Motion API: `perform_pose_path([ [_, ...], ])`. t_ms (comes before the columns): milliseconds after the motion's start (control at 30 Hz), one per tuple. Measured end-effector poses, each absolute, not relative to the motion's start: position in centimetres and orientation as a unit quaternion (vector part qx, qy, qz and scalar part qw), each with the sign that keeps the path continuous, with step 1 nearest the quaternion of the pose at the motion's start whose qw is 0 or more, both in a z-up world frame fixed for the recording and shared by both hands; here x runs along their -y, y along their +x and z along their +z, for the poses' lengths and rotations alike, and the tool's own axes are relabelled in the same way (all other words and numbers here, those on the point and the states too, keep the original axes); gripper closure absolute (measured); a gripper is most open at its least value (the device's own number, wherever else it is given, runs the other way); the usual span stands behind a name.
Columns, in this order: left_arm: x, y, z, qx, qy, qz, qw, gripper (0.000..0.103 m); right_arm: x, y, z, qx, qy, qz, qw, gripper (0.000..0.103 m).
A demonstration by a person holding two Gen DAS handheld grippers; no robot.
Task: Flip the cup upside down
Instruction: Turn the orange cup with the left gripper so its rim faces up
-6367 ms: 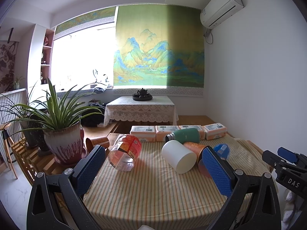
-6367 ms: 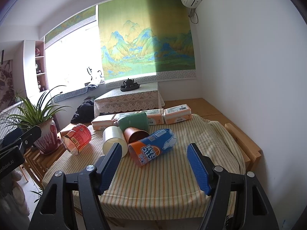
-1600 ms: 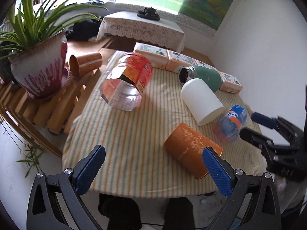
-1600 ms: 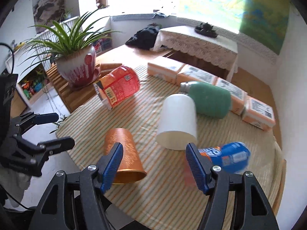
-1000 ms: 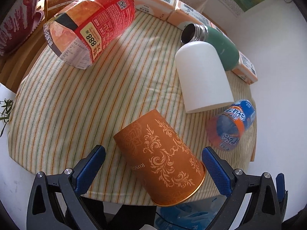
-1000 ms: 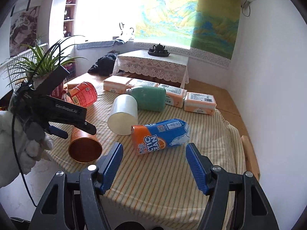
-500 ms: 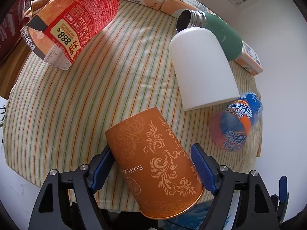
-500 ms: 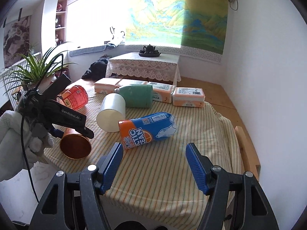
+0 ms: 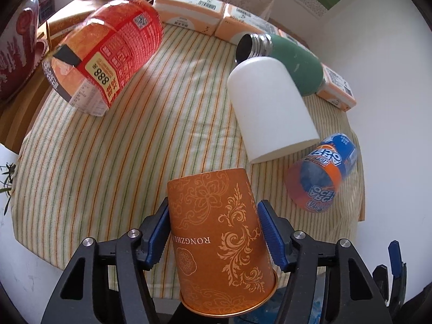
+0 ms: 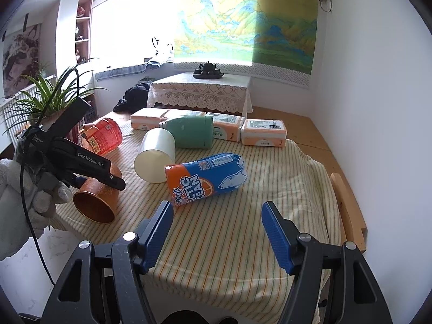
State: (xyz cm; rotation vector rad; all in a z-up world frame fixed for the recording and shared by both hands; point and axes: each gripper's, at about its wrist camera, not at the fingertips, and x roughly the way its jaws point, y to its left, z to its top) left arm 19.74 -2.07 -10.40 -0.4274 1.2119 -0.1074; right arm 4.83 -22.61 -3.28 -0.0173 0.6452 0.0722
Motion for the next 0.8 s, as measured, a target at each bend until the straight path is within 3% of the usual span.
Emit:
perform_pose_path([
  [300,6.1,16.3,-6.5,-0.416,-0.130,-0.093,0.896,0.037,22.8,4.7,-3.5,-0.311,0.000,0.027,0.950,0.039],
  [533,8.5,13.2,-6.6,-0.300,-0.065,-0.082,0.948,0.037,23.0,4.0,-3.7,-0.307,0.002,0.011,0.952,0.039],
  [800,10.8,11.7,-8.0,-0.229,0.009,-0.078,0.970,0.037,23.4,3.4,-3.6,-0.306,0.010,0.000,0.952,0.039],
])
